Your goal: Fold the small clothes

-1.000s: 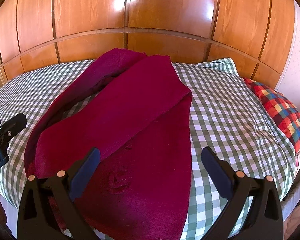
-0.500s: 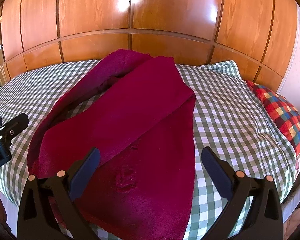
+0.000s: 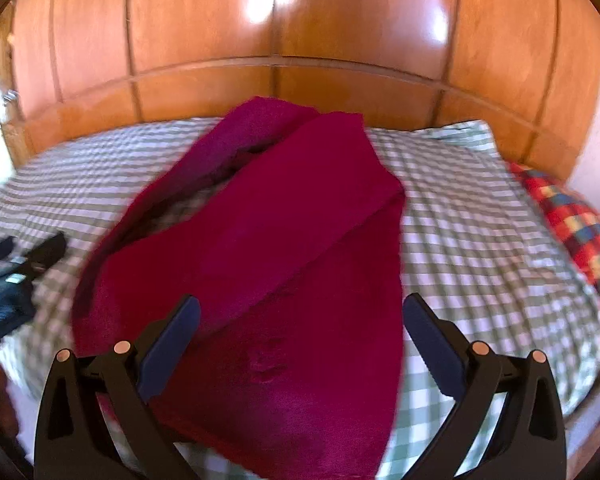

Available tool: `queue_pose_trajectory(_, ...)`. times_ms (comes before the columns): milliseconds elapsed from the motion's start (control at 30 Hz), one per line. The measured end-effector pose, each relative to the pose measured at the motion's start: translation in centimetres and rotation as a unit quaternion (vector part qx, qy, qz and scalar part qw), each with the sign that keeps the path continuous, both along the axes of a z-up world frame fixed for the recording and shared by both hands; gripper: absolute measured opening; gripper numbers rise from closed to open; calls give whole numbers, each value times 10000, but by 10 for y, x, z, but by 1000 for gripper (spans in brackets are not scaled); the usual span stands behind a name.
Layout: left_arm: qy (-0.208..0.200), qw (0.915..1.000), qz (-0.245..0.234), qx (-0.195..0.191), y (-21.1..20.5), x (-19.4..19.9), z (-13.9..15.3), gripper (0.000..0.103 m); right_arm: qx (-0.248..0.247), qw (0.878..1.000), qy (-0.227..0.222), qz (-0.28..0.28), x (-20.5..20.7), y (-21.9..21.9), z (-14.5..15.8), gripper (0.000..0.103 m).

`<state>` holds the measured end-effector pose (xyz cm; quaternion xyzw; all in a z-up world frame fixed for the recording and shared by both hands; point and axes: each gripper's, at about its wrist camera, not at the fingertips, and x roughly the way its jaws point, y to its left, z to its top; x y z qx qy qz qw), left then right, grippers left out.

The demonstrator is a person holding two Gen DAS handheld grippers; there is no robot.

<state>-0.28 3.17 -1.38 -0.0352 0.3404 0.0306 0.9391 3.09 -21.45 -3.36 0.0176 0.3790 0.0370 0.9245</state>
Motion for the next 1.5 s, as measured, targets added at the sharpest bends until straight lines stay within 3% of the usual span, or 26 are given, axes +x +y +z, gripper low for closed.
queue_pose_trajectory(100,38,10000,38,8,3,0,-2,99,997,9941,289,326,5,-16,-4,99)
queue_pose_trajectory(133,49,10000,58,7,5,0,-3,99,1376,9888,415,404,6,-24,-6,95)
queue_pose_trajectory(300,132,9998,125,-52,14,0,-11,99,2313,9677,781,629,13,-40,-15,73)
queue_pose_trajectory(567,439,9981,-120,-403,22,3,-25,99,3034,9424,1210,721,48,-42,-24,61)
queue_pose_trajectory(667,524,9966,-100,-628,29,6,-28,99,3021,9420,1255,751,60,-34,-28,48)
queue_pose_trajectory(700,555,9959,-108,-700,30,7,-29,98,3034,9410,1273,795,64,-32,-28,38)
queue_pose_trajectory(733,584,9953,-112,-761,32,8,-30,95,3007,9409,1285,880,67,-30,-27,28)
queue_pose_trajectory(833,696,9942,-135,-808,34,10,-34,88,2869,9472,1055,965,67,-38,-12,10)
queue_pose_trajectory(1000,836,9921,-139,-929,35,17,-40,84,2145,9737,361,678,50,-84,25,9)
queue_pose_trajectory(1133,967,9904,-254,-951,27,22,-45,74,1209,9926,-86,-102,48,-144,48,8)
queue_pose_trajectory(1167,1000,9901,-292,-942,26,23,-46,73,778,9958,-185,-437,52,-164,52,8)
queue_pose_trajectory(1300,1190,9881,-477,-852,15,30,-53,51,-57,9907,-177,-1345,81,-225,52,8)
queue_pose_trajectory(1367,1369,9852,-575,-854,11,34,-61,26,-475,9837,-118,-1732,99,-246,46,8)
queue_pose_trajectory(1500,1453,9821,-694,-979,13,41,-65,5,-755,9709,196,-2263,133,-282,28,8)
